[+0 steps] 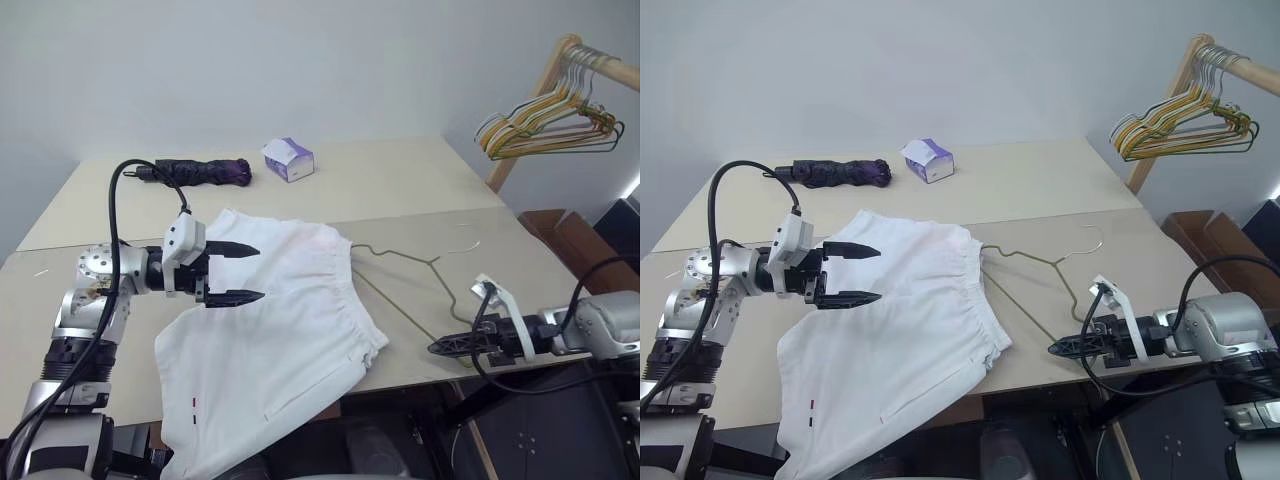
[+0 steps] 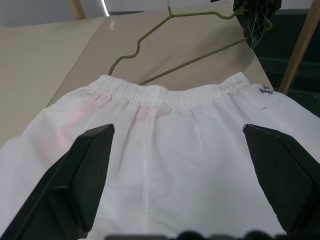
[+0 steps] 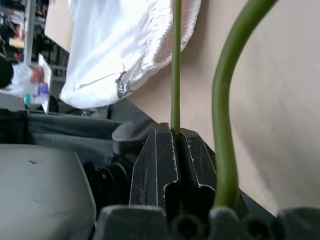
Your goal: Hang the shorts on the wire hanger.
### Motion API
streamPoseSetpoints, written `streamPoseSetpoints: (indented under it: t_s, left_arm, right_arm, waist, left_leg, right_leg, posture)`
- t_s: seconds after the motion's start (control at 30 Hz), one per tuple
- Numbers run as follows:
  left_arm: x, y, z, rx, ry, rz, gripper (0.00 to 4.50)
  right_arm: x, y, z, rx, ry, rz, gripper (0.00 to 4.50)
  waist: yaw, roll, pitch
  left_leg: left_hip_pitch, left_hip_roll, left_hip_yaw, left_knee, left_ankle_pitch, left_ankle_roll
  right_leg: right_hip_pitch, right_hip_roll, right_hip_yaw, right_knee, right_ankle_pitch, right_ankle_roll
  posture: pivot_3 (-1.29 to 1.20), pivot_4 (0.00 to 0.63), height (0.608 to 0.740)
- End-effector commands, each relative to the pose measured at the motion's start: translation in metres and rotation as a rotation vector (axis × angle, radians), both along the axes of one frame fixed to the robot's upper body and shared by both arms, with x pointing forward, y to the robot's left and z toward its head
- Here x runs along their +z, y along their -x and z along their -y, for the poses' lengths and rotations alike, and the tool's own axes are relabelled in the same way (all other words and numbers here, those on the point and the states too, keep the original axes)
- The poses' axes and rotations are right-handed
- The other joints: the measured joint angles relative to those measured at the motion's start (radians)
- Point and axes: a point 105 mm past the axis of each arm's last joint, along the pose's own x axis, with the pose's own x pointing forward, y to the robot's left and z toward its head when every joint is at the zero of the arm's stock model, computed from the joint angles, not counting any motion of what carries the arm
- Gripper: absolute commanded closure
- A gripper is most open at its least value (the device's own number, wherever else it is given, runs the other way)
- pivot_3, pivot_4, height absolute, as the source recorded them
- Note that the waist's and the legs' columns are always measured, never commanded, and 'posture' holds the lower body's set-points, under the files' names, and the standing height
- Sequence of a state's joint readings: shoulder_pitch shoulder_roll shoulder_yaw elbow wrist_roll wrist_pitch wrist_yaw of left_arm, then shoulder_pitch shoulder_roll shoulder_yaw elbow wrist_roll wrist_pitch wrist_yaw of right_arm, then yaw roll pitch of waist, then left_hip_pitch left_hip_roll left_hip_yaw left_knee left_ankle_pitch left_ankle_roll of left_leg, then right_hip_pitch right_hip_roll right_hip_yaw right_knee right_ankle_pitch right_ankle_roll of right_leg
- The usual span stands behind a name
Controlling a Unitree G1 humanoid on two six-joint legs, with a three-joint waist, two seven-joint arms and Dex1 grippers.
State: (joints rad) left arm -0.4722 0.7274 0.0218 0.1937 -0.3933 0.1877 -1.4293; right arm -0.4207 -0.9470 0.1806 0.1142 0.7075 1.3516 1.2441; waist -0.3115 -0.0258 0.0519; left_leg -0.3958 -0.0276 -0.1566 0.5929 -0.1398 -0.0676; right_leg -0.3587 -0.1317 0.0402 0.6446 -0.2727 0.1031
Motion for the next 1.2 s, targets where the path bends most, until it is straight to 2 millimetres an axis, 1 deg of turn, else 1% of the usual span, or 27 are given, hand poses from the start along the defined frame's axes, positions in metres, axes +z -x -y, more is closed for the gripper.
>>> streamPoseSetpoints:
  t_s: [0.03,0.13,0.2,0.33,0.43,0.53,0.6,0.7,0.8,0.93,1.07,1.13,1.2]
  left_arm:
    - [0.014,-0.002,-0.001,-0.007,-0.004,0.054,0.03]
    - [0.014,-0.002,-0.001,-0.009,-0.007,0.057,0.03]
    - [0.013,-0.002,-0.001,-0.009,-0.008,0.058,0.03]
    - [0.012,-0.002,-0.002,-0.003,-0.011,0.064,0.03]
    - [0.011,-0.002,-0.002,0.0,-0.011,0.065,0.03]
    - [0.011,-0.002,-0.002,-0.001,-0.012,0.067,0.03]
    - [0.011,-0.003,-0.002,-0.003,-0.012,0.069,0.03]
    - [0.011,-0.003,-0.001,-0.006,-0.013,0.073,0.03]
    - [0.012,-0.003,-0.001,-0.007,-0.013,0.074,0.03]
    - [0.011,-0.003,-0.002,-0.006,-0.016,0.075,0.03]
    - [0.01,-0.002,-0.003,-0.004,-0.019,0.075,0.03]
    - [0.01,-0.002,-0.003,-0.004,-0.023,0.076,0.03]
    - [0.009,-0.002,-0.003,-0.008,-0.027,0.079,0.03]
  right_arm:
    - [0.003,-0.011,-0.006,0.035,0.001,0.044,4.5]
    - [-0.005,-0.02,-0.009,0.052,0.048,0.054,4.5]
    - [-0.004,-0.024,-0.011,0.058,0.038,0.065,4.5]
    - [0.003,-0.027,-0.014,0.108,0.021,0.088,4.5]
    - [-0.001,-0.03,-0.013,0.123,0.048,0.086,4.5]
    - [-0.006,-0.034,-0.018,0.154,0.065,0.087,4.5]
    - [-0.008,-0.04,-0.022,0.156,0.071,0.087,4.5]
    - [-0.012,-0.057,-0.022,0.097,0.099,0.098,4.5]
    - [-0.008,-0.066,-0.023,0.082,0.084,0.118,4.5]
    - [-0.004,-0.07,-0.027,0.088,0.065,0.136,4.5]
    - [0.005,-0.071,-0.021,0.068,0.079,0.186,4.5]
    - [0.014,-0.074,-0.014,0.049,0.106,0.252,4.5]
    - [0.022,-0.077,-0.01,0.052,0.186,0.368,4.5]
  waist:
    - [-0.001,0.0,0.0]
    - [-0.002,0.0,0.0]
    - [-0.001,0.0,0.0]
    - [0.002,0.0,0.0]
    - [0.001,0.001,0.0]
    - [0.001,0.001,0.0]
    - [-0.003,0.001,0.0]
    - [-0.006,0.001,0.0]
    - [-0.003,0.001,0.0]
    - [0.0,0.001,0.0]
    - [-0.001,0.002,0.0]
    - [-0.001,0.002,0.0]
    - [0.001,0.002,0.0]
  left_leg:
    - [0.0,0.0,0.0,0.0,0.0,0.0]
    - [0.0,0.0,0.0,0.0,0.0,0.0]
    - [-0.001,0.0,0.0,0.0,0.002,0.003]
    - [-0.002,0.0,-0.001,0.0,0.003,0.005]
    - [-0.002,0.0,-0.001,0.0,0.003,0.005]
    - [-0.002,0.0,-0.001,0.0,0.003,0.005]
    - [-0.002,0.0,-0.001,0.0,0.003,0.005]
    - [-0.002,0.0,-0.001,0.0,0.003,0.005]
    - [-0.002,-0.001,-0.002,0.0,0.004,0.005]
    - [-0.002,-0.001,-0.003,0.0,0.004,0.005]
    - [-0.002,-0.001,-0.003,0.0,0.004,0.005]
    - [-0.002,-0.001,-0.003,0.0,0.004,0.005]
    - [-0.002,-0.001,-0.003,0.0,0.004,0.005]
  right_leg:
    - [0.0,0.0,0.0,0.0,0.0,0.0]
    - [0.0,0.0,0.0,0.0,0.0,0.0]
    - [-0.001,0.0,0.0,0.0,0.0,0.0]
    - [-0.002,0.0,0.0,0.0,0.0,0.0]
    - [-0.002,0.0,0.0,0.001,0.0,0.0]
    - [-0.002,0.0,-0.001,0.001,0.0,0.0]
    - [-0.002,0.0,-0.001,0.001,0.0,0.0]
    - [-0.002,0.0,0.0,0.002,0.0,0.0]
    - [-0.002,0.0,-0.001,0.002,0.0,0.0]
    - [-0.002,0.0,-0.001,0.002,0.0,0.0]
    - [-0.002,0.0,-0.001,0.002,0.0,0.0]
    - [-0.002,0.0,-0.001,0.002,0.0,0.0]
    - [-0.003,0.0,-0.001,0.002,0.0,0.0]
  posture:
    - [-0.24,0.0,0.74]
    - [-0.23,0.0,0.74]
    - [-0.23,0.0,0.74]
    - [-0.22,0.0,0.74]
    - [-0.22,0.0,0.74]
    - [-0.22,0.0,0.74]
    - [-0.22,0.0,0.74]
    - [-0.22,0.0,0.74]
    - [-0.21,0.0,0.74]
    - [-0.21,0.0,0.74]
    - [-0.21,0.0,0.74]
    - [-0.22,0.0,0.74]
    - [-0.23,0.0,0.74]
